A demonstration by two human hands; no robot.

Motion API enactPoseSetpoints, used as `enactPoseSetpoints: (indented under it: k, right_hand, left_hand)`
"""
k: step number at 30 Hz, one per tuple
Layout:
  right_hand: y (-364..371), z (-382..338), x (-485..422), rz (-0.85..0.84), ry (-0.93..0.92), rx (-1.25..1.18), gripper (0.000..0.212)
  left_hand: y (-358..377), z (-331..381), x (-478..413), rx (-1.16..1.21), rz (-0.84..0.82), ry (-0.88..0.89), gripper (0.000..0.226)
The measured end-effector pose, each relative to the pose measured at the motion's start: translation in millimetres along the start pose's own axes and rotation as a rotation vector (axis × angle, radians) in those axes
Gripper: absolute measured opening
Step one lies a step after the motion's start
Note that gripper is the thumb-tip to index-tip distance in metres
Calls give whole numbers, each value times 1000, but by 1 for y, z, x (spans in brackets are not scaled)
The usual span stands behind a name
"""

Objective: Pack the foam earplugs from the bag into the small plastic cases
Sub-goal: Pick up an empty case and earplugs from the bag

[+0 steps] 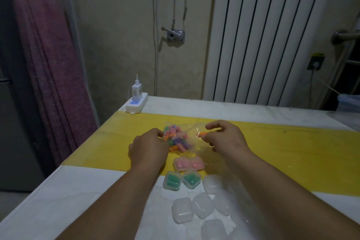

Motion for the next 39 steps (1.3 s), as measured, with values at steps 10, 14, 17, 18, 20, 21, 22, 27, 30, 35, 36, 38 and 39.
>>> enactPoseSetpoints:
  k: [10,14,17,18,20,21,22,27,30,35,36,38,39]
  right_hand:
    - [-39,3,45,-107,-145,2,23]
    - [-39,12,48,-99,-169,-9,26]
    - [-40,13,49,-90,-201,-19,26]
    - [-40,13,49,-85,-217,-5,25]
    - [-40,14,50,-70,-236,41,22]
    - [-41,16,50,-63,-233,48,20]
    - [-43,17,50,-56,-226,42,19]
    - [-49,18,49,-32,-202,-25,17]
    - [-46,18,50,-42,-203,-16,15]
    - [-45,20,50,-47,-199,-23,15]
    - [-45,21,49,-43,-194,-24,15]
    - [-45,21,49,-32,-188,-25,16]
    - [-46,21,49,-27,-188,-24,16]
  left_hand:
    - [-26,72,51,527,-89,487,15]
    - [-13,86,67,633,-346,483,14]
    - [-13,85,65,610,-338,481,11]
    - [-13,85,64,598,-337,481,13]
    - [-13,84,64,610,-344,476,19]
    - [-13,84,65,636,-352,466,24]
    - [-14,83,65,664,-356,454,29]
    - [-16,78,59,576,-286,482,38]
    - [-17,75,58,538,-221,467,29]
    - [-17,74,55,634,-215,418,18]
    - [-16,74,55,634,-224,422,18]
    - [-15,74,56,627,-237,423,21]
    - [-14,73,56,627,-239,419,22]
Point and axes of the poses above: each hand's wrist, its own x-axis away from the middle knuckle, its own y-axis out of the palm, z = x × y, the point moved 5 cm from there along -x, towards the middle knuckle, and after that the axes turned 5 degrees about y, right-handed, at the moved point
